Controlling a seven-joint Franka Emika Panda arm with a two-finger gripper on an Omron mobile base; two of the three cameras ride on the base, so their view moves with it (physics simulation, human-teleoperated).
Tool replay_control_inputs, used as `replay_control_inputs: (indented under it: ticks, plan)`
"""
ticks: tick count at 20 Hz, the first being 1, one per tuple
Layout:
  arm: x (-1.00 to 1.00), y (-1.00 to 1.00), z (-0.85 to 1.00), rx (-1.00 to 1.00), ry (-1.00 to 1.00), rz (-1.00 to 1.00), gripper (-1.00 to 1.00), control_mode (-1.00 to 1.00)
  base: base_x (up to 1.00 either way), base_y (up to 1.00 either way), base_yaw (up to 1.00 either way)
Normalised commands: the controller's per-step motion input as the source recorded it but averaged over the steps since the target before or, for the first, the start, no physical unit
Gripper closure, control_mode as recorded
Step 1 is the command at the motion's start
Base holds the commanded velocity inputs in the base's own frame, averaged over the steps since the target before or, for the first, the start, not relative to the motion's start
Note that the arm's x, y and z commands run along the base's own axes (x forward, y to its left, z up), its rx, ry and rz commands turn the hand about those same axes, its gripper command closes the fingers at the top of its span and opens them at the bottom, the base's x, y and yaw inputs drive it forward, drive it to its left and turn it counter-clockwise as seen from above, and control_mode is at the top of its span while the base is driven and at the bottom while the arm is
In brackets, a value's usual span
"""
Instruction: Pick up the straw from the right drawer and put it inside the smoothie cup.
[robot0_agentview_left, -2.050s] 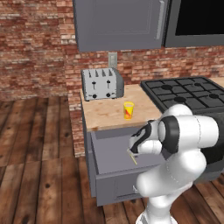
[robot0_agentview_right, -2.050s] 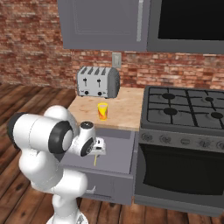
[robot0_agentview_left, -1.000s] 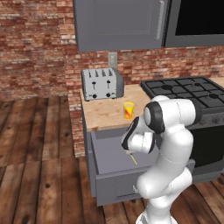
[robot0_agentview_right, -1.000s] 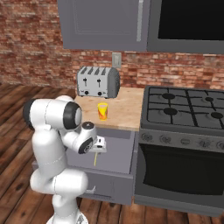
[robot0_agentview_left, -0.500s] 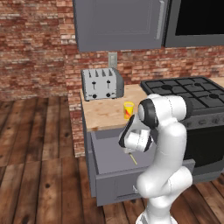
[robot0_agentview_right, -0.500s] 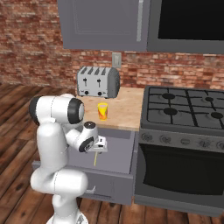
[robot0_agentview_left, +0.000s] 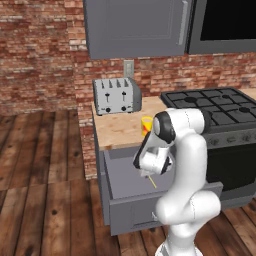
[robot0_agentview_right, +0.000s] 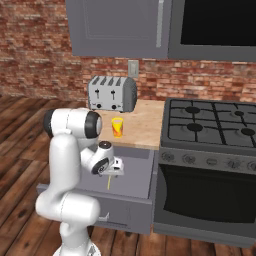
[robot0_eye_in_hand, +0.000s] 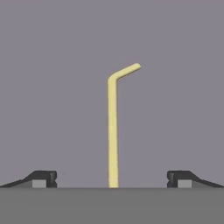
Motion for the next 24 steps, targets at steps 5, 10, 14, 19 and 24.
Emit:
replay_control_inputs:
  ticks: [5,10,14,19,24]
  plan:
    - [0.19,0.0,-0.3,0.0,0.01,-0.01,-1.0,-1.0,0.0,0.0,0.0]
    - [0.22,0.0,-0.28,0.0,0.01,0.0,-1.0,-1.0,0.0,0.0,0.0]
    - [0.26,0.0,-0.23,0.0,0.03,0.0,-1.0,-1.0,0.0,0.0,0.0]
    - [0.26,0.0,-0.23,0.0,0.03,0.0,-1.0,-1.0,0.0,0.0,0.0]
    - [0.24,0.01,-0.25,0.0,0.03,0.0,-1.0,-1.0,0.0,0.0,0.0]
